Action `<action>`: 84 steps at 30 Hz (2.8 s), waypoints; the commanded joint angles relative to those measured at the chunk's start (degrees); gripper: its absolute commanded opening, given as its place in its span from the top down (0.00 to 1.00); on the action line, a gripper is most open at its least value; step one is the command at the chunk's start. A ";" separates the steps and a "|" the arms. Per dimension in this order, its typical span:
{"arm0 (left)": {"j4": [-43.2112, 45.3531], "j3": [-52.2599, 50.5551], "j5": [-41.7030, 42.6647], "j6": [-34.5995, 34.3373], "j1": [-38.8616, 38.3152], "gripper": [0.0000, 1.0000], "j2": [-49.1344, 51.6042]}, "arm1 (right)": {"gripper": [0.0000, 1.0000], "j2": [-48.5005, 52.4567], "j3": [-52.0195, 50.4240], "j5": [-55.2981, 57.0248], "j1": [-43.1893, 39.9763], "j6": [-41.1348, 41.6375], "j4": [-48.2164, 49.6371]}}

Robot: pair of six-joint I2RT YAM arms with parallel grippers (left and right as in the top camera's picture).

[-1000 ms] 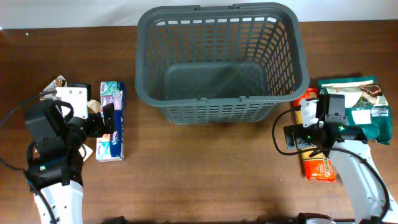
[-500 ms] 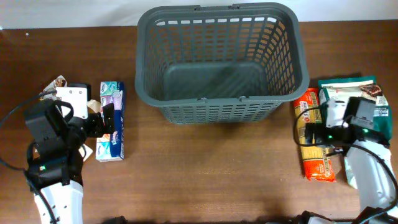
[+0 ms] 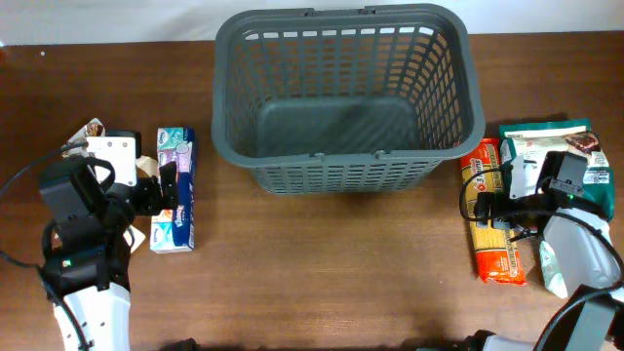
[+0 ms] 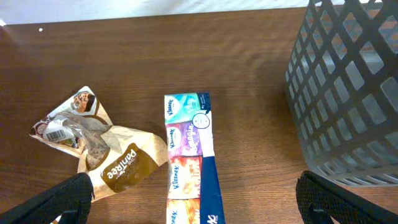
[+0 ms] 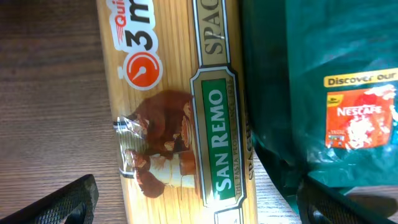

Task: Pack container
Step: 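Lower the right gripper and grasp the 3 mins spaghetti pack, then lift the spaghetti pack with the right gripper over the basket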

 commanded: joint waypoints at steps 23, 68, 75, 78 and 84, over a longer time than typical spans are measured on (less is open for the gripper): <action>-0.07 0.00 -0.59 -0.15 0.35 0.01 0.20 | 0.01 2.84 -0.57 0.26 -0.13 0.15 11.67; -3.85 0.00 -0.59 -0.15 0.35 0.01 0.20 | 0.01 14.64 -0.44 4.81 7.17 4.17 12.13; -3.91 0.00 -0.59 -0.17 0.35 0.01 0.20 | 0.66 14.64 -0.42 4.55 7.17 3.91 13.38; -3.91 0.00 -0.59 -0.15 0.35 0.01 0.20 | 0.96 14.64 -0.42 6.71 7.17 3.78 13.42; -3.93 0.00 -0.59 -0.15 0.35 0.01 0.20 | 0.96 14.51 -0.42 7.08 7.19 3.78 12.96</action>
